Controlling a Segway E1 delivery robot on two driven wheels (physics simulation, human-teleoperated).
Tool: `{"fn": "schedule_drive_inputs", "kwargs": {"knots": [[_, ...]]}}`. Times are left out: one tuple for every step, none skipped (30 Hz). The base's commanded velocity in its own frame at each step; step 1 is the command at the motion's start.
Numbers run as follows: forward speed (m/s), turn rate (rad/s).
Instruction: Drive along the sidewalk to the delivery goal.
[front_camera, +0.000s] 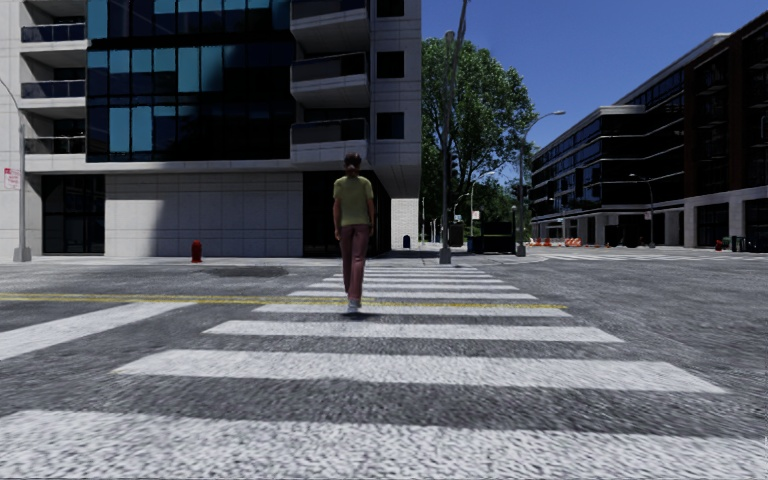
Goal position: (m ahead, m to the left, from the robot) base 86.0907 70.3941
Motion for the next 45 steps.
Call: {"fn": "schedule_drive_inputs", "kwargs": {"knots": [[0.98,0.00],[0.98,0.00],[0.98,0.00],[0.98,0.00],[0.98,0.00],[0.98,0.00],[0.98,0.00],[0.98,0.00],[0.99,0.00],[1.00,0.00],[1.00,0.00],[1.01,0.00],[1.02,0.00],[1.02,0.00],[1.03,0.00],[1.03,0.00],[1.04,0.00],[1.04,0.00],[1.04,0.00],[1.04,0.00],[1.04,0.00],[1.04,0.00],[1.04,0.00],[1.05,0.00],[1.06,0.00],[1.06,0.00],[1.06,0.00],[1.06,0.00],[1.06,0.00],[1.06,0.00],[1.06,0.00],[1.06,0.00],[1.06,0.00],[1.06,0.00],[1.06,0.00],[1.06,0.00],[1.06,0.00],[1.06,0.00],[1.06,0.00],[1.06,0.00],[1.06,0.00],[1.06,0.00],[1.06,0.00],[1.06,0.00],[1.06,0.00]]}}
